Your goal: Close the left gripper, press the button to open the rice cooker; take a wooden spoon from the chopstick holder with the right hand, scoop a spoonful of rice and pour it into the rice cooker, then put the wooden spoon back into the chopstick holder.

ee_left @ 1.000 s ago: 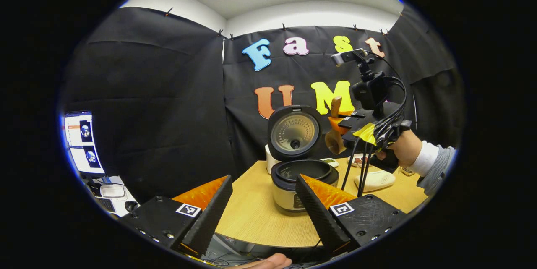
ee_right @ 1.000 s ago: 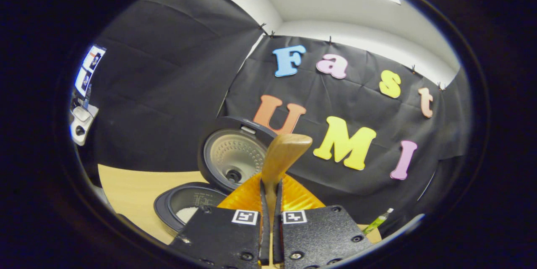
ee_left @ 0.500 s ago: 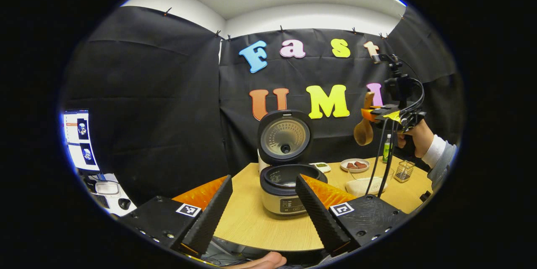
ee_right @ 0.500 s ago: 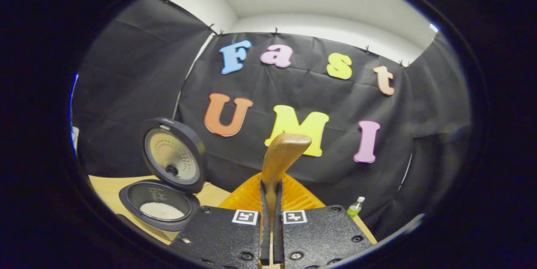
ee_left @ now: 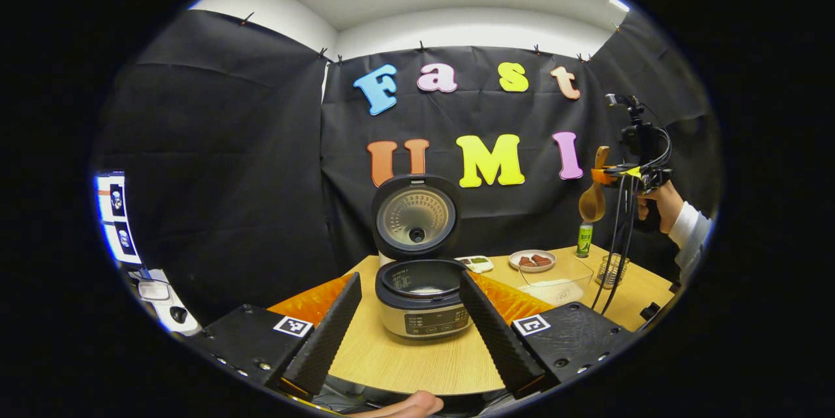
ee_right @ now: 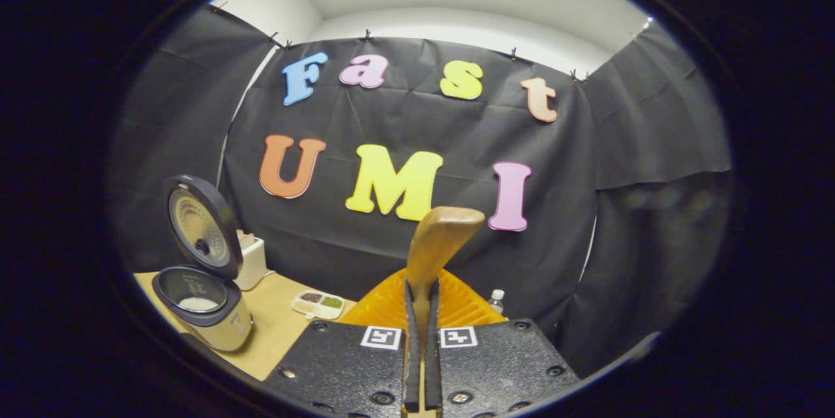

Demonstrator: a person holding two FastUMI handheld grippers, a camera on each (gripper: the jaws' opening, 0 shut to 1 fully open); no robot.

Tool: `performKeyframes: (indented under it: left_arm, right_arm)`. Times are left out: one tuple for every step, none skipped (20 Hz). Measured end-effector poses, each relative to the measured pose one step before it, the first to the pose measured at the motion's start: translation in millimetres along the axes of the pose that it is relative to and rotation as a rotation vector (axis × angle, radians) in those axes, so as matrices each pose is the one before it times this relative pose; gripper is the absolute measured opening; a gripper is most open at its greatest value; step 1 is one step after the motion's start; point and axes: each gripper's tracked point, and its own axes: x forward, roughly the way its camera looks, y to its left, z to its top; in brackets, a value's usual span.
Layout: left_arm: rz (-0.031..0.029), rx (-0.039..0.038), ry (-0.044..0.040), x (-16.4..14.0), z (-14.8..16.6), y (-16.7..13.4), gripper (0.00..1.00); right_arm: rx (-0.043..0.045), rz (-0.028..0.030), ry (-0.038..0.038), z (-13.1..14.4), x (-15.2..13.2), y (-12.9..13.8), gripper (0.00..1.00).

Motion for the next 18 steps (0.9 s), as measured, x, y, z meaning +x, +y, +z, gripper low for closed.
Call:
performKeyframes:
  left_arm:
    - [-0.00152, -0.00040, -0.00067, 2.10, 1.00, -2.37, 0.96]
    - [-0.00473, -0.00462, -0.00304, 0.81, 0.98, -4.49, 0.96]
    - [-0.00545, -0.00468, -0.00338, 0.61, 0.48, -3.32, 0.96]
    - [-0.00299, -0.00206, -0.00388, 1.29, 2.55, -2.27, 0.96]
    - [-0.00183, 0.00137, -0.00551, 1.24, 1.71, -2.04, 0.96]
    - [-0.00062, 0.00209, -0.00339, 1.22, -0.28, -0.75, 0.96]
    - [0.00086, 0.00166, 0.00020, 1.69, -0.39, -1.62, 0.96]
    - [0.00021, 0.00193, 0.00192, 0.10, -2.05, -2.37, 0.96]
    - [0.00425, -0.00053, -0.00076, 0.78, -1.49, -1.43, 0.96]
    - [0.00273, 0.00010, 0.00201, 0.57, -2.47, -0.84, 0.96]
    - [-0.00500, 0.00276, 0.00730, 1.92, -2.86, -3.57, 0.96]
    - [-0.00477, 0.00230, 0.00771, 2.92, -3.79, -3.72, 0.96]
    - [-0.00250, 0.00063, 0.00458, 1.93, -1.91, -2.77, 0.96]
    - [-0.00269, 0.00019, 0.00183, 0.12, -0.76, -3.39, 0.96]
    - [-0.00050, -0.00181, -0.00022, 0.49, 0.07, -0.69, 0.96]
    - [-0.00130, -0.00284, -0.00296, -1.76, 0.14, -2.66, 0.96]
    - [0.00154, -0.00260, -0.00325, -0.17, 0.13, -0.74, 0.96]
    - [0.00900, -0.00138, -0.01237, -0.05, 2.26, 0.18, 0.96]
  right_arm:
    - [0.00213, -0.01079, 0.02115, -6.97, 1.50, -9.36, 0.08]
    - [0.00807, -0.01310, 0.01316, -5.15, 3.37, -9.59, 0.08]
    - [-0.00222, -0.00714, 0.01554, -6.08, 2.63, -7.85, 0.08]
    - [-0.00353, -0.00597, 0.00584, -7.30, 1.79, -7.84, 0.08]
    - [-0.00509, -0.01225, 0.00987, -6.71, 3.50, -10.05, 0.08]
    - [-0.00192, -0.01402, 0.01811, -10.78, 4.07, -10.27, 0.08]
    - [0.00714, -0.00887, 0.02341, -11.98, 3.85, -7.64, 0.08]
    - [0.01172, -0.00442, 0.02709, -13.26, 4.78, -6.31, 0.08]
    - [0.01364, -0.00607, 0.02416, -12.68, 3.04, -6.09, 0.08]
    - [-0.00063, -0.00629, 0.02222, -14.31, 4.98, -6.79, 0.08]
    - [-0.00917, -0.00685, 0.00950, -9.43, 2.44, -5.33, 0.08]
    - [-0.00905, -0.01290, 0.00417, -8.11, 0.88, -5.19, 0.08]
    - [-0.00244, -0.01127, 0.00568, -8.73, 2.49, -5.95, 0.08]
    - [0.00340, -0.00356, 0.01161, -9.45, 2.17, -4.00, 0.08]
    - [0.01161, 0.00123, 0.00656, -7.02, 2.35, -2.71, 0.08]
    - [0.01710, 0.00291, 0.00797, -9.64, 4.26, -2.19, 0.09]
    - [0.01546, 0.00434, 0.01188, -8.06, 3.46, -1.02, 0.10]
    - [0.01696, 0.00905, 0.02022, -13.55, 4.81, -0.40, 0.09]
